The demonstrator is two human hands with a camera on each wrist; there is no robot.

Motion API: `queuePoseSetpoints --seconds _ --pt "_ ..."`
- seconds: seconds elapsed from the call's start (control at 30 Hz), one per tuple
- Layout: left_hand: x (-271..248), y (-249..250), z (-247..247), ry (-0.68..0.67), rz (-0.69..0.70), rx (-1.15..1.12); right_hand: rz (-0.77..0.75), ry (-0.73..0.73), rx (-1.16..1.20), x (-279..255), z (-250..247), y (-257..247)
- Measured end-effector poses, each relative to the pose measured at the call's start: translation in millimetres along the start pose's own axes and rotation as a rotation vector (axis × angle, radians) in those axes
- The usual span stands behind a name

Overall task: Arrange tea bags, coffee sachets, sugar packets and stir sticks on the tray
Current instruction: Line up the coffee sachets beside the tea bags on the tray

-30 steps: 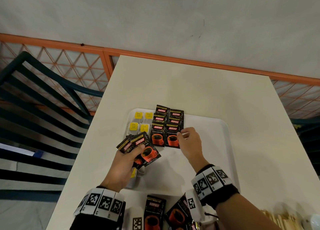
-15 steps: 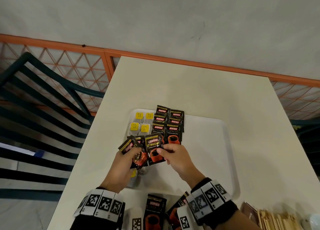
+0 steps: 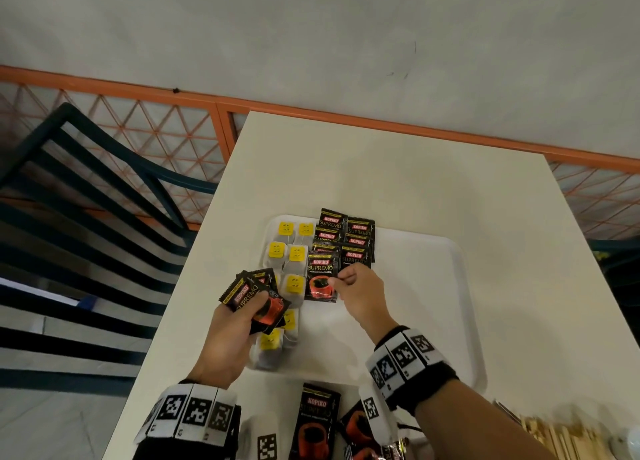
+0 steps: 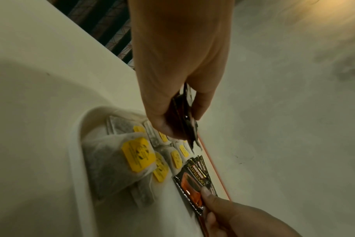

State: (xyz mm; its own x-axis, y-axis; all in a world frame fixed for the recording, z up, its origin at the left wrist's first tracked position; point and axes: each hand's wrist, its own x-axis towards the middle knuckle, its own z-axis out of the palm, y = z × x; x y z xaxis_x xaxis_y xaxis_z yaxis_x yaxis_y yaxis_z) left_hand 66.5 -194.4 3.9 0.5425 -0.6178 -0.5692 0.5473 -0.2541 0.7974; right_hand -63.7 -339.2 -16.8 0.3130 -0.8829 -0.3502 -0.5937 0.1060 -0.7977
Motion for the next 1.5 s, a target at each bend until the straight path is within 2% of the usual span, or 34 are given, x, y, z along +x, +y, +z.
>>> queuePoseSetpoints --seconds 0.27,0.33,0.47,0.53,0.7,0.9,1.0,1.13,1.2,1.4,1.5 --pt "-1.6 -4.3 10.0 -0.041 0.037 0.028 -0.08 0.071 -0.023 -15.9 -3.0 -5.6" --pt "-1.4 -5.8 13.4 -0.045 0.039 0.048 -0.119 -0.003 -0.014 -24.6 -3.2 -12.6" --pt "-2.6 -6.3 23.7 -0.074 0.1 0.128 -0.176 -0.276 0.129 -43.5 -4.0 -24.1" --pt "-4.5 -5.7 29.7 -0.089 0.131 0.161 -0.179 -0.318 0.164 -45.6 -3.6 -22.4" --pt "-7.0 -5.8 38.6 -0.175 0.068 0.139 -0.067 -0.283 0.271 -41.1 -16.5 -10.0" --pt "-1.6 -12.5 39.6 -0.121 0.066 0.2 0.124 -0.188 0.505 -31.8 -43.2 14.2" --pt "-5.0 -10.8 45.6 -0.132 0.071 0.229 0.209 -0.132 0.545 -25.7 -50.1 23.8" --pt "-5.2 -14.0 48.3 -0.121 0.064 0.242 0.226 0.016 0.269 -19.9 -48.6 31.1" --pt "-4.5 -14.4 48.8 -0.107 0.068 0.235 0.223 0.071 0.203 -17.7 -46.0 32.9" --pt "-1.4 -13.0 47.6 -0.078 0.095 0.22 0.16 0.087 0.068 -17.2 -42.5 29.7" --pt "1.7 -13.5 48.1 -0.035 0.134 0.286 0.121 0.111 0.011 -18.7 -42.4 30.5"
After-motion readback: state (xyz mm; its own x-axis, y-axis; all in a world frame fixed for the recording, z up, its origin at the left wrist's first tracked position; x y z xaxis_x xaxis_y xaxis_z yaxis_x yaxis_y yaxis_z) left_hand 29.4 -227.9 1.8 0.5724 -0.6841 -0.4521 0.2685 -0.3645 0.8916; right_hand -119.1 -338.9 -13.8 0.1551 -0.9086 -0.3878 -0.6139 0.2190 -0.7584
